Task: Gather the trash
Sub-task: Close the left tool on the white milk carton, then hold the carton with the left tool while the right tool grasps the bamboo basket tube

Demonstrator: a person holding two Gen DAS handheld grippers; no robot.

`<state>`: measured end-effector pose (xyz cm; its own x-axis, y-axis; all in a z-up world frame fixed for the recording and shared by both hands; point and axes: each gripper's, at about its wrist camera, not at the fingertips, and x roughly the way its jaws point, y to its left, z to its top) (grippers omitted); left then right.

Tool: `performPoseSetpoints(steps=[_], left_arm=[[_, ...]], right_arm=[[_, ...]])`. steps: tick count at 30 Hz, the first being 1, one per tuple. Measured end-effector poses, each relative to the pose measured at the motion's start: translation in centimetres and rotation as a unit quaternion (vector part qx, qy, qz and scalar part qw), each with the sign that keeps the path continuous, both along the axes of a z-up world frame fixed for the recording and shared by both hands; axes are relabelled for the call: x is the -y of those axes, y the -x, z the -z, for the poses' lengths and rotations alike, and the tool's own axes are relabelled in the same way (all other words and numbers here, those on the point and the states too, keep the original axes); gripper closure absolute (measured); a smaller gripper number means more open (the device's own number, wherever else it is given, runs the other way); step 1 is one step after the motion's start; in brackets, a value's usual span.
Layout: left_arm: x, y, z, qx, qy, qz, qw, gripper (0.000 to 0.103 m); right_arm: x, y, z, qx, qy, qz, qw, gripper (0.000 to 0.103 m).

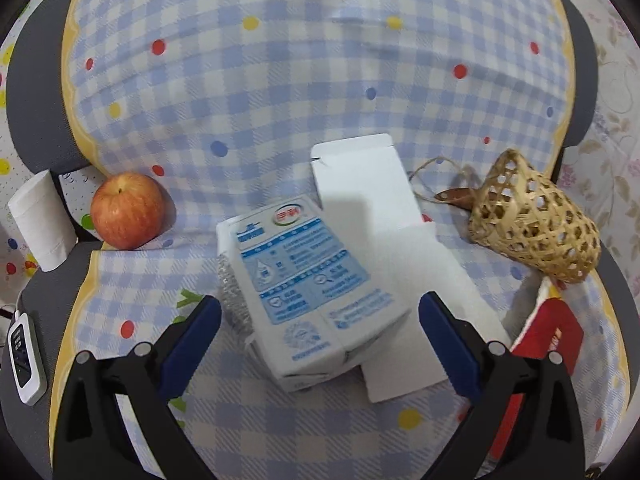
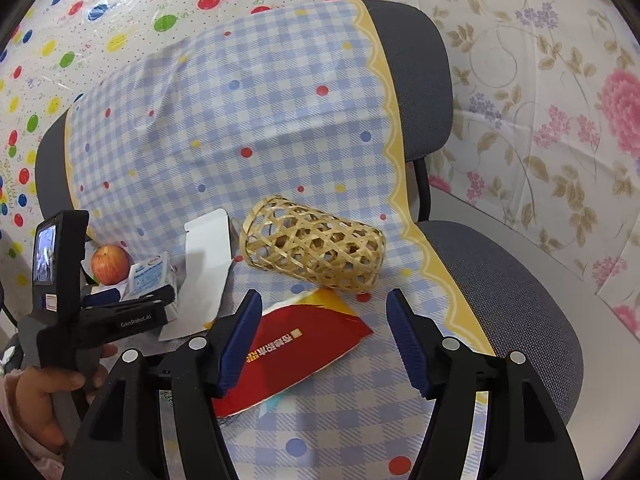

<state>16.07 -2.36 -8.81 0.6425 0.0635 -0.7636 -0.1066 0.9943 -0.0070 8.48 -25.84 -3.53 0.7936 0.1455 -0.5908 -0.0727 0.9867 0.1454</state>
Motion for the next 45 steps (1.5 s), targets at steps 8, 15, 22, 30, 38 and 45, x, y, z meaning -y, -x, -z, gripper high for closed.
performPoseSetpoints(steps=[8, 15, 22, 30, 38, 45], left_arm=[[-4.6, 1.5, 0.2, 0.003, 0.013, -0.007, 0.9999, 0.009], [-4.5, 0.8, 0.3, 0.01, 0.003, 0.04, 0.9991, 0.028], [-4.0, -0.5, 0.6, 0.01, -0.005, 0.075, 0.9972, 0.035], [-4.4, 0.9, -0.8, 0.053, 0.025, 0.073, 0.9956, 0.037], [-3.2, 2.5, -2.0, 0.08, 0.026, 0.095, 0.9919, 0.037], [-4.2, 2.9, -2.7, 0.09, 0.025, 0.079, 0.9926, 0.037]], right_arm=[[-0.6, -0.3, 0.6, -0.004, -0.005, -0.004, 1.0, 0.037], [-1.6, -1.1, 1.1, -0.014, -0.005, -0.018, 1.0, 0.039], [-0.9, -2.0, 1.1, -0.017, 0.002, -0.008, 1.0, 0.038], [-0.2, -5.5, 1.9, -0.032, 0.009, 0.004, 0.999, 0.037], [2.6, -8.6, 4.1, -0.045, -0.032, 0.016, 0.998, 0.039], [2.1, -10.1, 4.1, -0.052, -0.043, -0.005, 0.998, 0.038]])
